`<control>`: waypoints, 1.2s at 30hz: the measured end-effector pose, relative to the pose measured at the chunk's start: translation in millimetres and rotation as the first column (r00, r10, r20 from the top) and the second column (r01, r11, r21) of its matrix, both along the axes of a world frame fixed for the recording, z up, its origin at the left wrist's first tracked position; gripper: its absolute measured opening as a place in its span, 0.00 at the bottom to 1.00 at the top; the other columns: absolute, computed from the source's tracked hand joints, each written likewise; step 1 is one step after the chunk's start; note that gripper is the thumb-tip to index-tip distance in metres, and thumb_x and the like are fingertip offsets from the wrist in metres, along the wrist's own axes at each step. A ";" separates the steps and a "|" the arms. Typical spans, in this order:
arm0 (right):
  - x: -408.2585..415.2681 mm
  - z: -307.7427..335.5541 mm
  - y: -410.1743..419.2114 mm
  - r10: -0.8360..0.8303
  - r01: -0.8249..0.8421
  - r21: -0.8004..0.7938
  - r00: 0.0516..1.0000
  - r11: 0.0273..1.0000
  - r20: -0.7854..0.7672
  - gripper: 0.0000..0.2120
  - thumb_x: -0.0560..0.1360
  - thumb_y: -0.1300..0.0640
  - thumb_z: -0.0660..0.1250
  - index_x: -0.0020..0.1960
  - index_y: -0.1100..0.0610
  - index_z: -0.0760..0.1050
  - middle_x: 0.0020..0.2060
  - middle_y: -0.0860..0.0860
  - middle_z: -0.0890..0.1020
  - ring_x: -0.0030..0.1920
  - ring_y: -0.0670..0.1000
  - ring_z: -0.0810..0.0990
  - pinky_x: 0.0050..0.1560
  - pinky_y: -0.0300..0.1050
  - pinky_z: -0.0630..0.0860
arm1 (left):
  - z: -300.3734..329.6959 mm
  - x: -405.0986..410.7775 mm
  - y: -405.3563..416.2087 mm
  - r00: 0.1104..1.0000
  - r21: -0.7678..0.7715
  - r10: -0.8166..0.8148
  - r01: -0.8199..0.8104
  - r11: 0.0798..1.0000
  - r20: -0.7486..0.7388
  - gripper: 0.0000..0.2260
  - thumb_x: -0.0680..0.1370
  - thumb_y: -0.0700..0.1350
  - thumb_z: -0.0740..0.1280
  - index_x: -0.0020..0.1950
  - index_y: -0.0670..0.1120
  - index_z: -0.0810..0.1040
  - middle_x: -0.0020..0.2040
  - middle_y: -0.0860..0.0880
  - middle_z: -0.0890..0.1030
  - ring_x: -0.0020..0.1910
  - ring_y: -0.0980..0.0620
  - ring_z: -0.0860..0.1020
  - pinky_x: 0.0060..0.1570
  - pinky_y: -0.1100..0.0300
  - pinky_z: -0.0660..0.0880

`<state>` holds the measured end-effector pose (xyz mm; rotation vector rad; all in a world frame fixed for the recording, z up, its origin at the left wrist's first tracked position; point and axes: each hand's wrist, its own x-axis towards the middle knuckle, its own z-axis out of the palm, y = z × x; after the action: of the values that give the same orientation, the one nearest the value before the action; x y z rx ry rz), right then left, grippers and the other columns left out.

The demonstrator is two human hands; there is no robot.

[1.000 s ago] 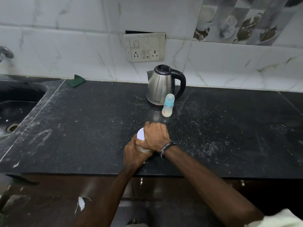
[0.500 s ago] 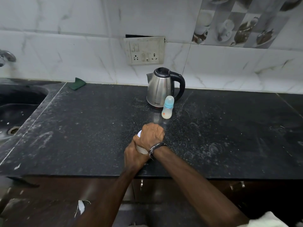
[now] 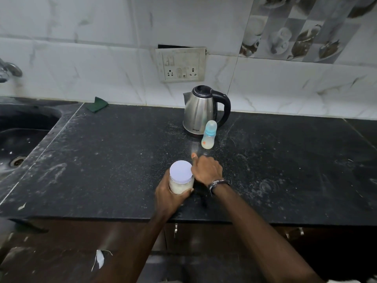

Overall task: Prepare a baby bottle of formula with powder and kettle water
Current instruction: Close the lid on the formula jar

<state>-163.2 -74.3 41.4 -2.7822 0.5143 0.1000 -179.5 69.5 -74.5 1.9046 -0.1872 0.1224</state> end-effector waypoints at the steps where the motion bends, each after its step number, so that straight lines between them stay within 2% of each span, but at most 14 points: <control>1: -3.6 -7.6 -2.9 -0.017 0.017 -0.018 1.000 1.000 -0.001 0.25 0.83 0.45 0.50 0.55 0.61 0.78 0.56 0.61 0.81 0.56 0.63 0.80 0.54 0.53 0.74 | -1.4 2.1 0.1 1.000 0.004 0.016 -0.016 1.000 0.005 0.43 0.60 0.58 0.83 0.72 0.51 0.72 0.65 0.54 0.80 0.64 0.57 0.77 0.60 0.52 0.78; 3: -11.7 -24.4 -8.0 0.000 -0.005 -0.071 0.998 0.997 -0.066 0.16 0.81 0.49 0.59 0.57 0.60 0.77 0.56 0.60 0.81 0.56 0.61 0.80 0.53 0.52 0.76 | -1.9 7.9 0.0 0.998 0.001 0.055 -0.055 0.999 0.014 0.43 0.60 0.60 0.82 0.71 0.51 0.73 0.65 0.54 0.80 0.63 0.55 0.78 0.59 0.50 0.78; 6: -18.9 -45.5 -11.6 0.036 -0.060 -0.144 0.986 0.988 -0.164 0.13 0.78 0.52 0.67 0.57 0.59 0.77 0.56 0.58 0.81 0.56 0.60 0.80 0.53 0.51 0.77 | 1.1 25.3 -1.0 0.997 0.005 0.073 -0.073 0.997 0.020 0.43 0.60 0.61 0.81 0.71 0.51 0.72 0.65 0.53 0.80 0.64 0.54 0.77 0.61 0.49 0.77; 10: -14.3 -56.7 -9.0 0.067 -0.098 -0.165 0.980 0.981 -0.185 0.12 0.79 0.53 0.66 0.58 0.58 0.79 0.56 0.58 0.82 0.57 0.59 0.81 0.53 0.51 0.77 | 6.3 56.9 -6.2 0.999 0.092 0.044 -0.046 0.995 0.027 0.45 0.59 0.62 0.82 0.72 0.49 0.71 0.66 0.49 0.78 0.64 0.50 0.76 0.61 0.46 0.76; 14: 1.7 -52.2 -14.2 0.134 -0.178 -0.174 0.962 0.968 -0.238 0.15 0.78 0.51 0.68 0.61 0.58 0.77 0.59 0.57 0.81 0.59 0.59 0.80 0.55 0.51 0.77 | 15.0 81.2 -18.9 1.000 0.144 0.028 -0.029 0.989 0.008 0.45 0.59 0.54 0.84 0.72 0.48 0.71 0.63 0.45 0.75 0.64 0.46 0.74 0.64 0.47 0.73; 20: 19.2 -51.6 -24.5 0.198 -0.252 -0.152 0.933 0.956 -0.302 0.23 0.73 0.47 0.73 0.62 0.58 0.75 0.60 0.57 0.80 0.60 0.59 0.79 0.56 0.51 0.76 | 24.7 116.1 -35.8 0.999 0.076 0.007 -0.004 0.997 -0.043 0.44 0.57 0.58 0.82 0.71 0.51 0.72 0.66 0.50 0.79 0.64 0.49 0.76 0.62 0.47 0.76; 25: 33.5 -46.1 -29.8 0.249 -0.313 -0.143 0.906 0.939 -0.343 0.28 0.69 0.46 0.76 0.63 0.59 0.75 0.61 0.58 0.80 0.60 0.59 0.79 0.57 0.52 0.76 | 29.7 142.3 -50.1 0.997 0.080 0.024 -0.018 0.997 -0.068 0.44 0.59 0.53 0.84 0.72 0.49 0.71 0.67 0.48 0.79 0.66 0.47 0.76 0.65 0.47 0.74; 28: 38.3 -46.5 -28.3 0.260 -0.331 -0.138 0.889 0.933 -0.376 0.29 0.69 0.47 0.77 0.64 0.58 0.74 0.62 0.58 0.79 0.61 0.60 0.78 0.58 0.53 0.76 | 28.8 157.3 -57.1 0.996 0.118 0.047 -0.037 0.992 -0.078 0.44 0.59 0.54 0.83 0.72 0.49 0.71 0.65 0.45 0.78 0.65 0.44 0.74 0.64 0.48 0.73; 32: 42.3 -47.4 -27.8 0.257 -0.330 -0.126 0.880 0.935 -0.398 0.29 0.69 0.49 0.77 0.65 0.59 0.73 0.62 0.59 0.78 0.61 0.61 0.78 0.59 0.56 0.77 | 24.3 172.3 -67.0 0.989 0.124 0.072 -0.056 0.991 -0.132 0.45 0.60 0.50 0.84 0.74 0.48 0.70 0.65 0.42 0.76 0.66 0.42 0.72 0.65 0.47 0.72; 36: 43.0 -48.1 -28.1 0.256 -0.322 -0.111 0.883 0.940 -0.393 0.28 0.70 0.50 0.77 0.65 0.59 0.74 0.62 0.59 0.79 0.61 0.61 0.78 0.59 0.55 0.77 | 11.7 184.8 -73.1 0.990 0.095 0.063 -0.051 0.994 -0.125 0.45 0.57 0.55 0.83 0.72 0.49 0.72 0.65 0.45 0.79 0.64 0.44 0.76 0.63 0.43 0.75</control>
<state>-120.3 -102.5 -6.7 -3.0042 0.1877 0.6974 5.3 -3.6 -62.8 2.0024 -0.0520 0.0300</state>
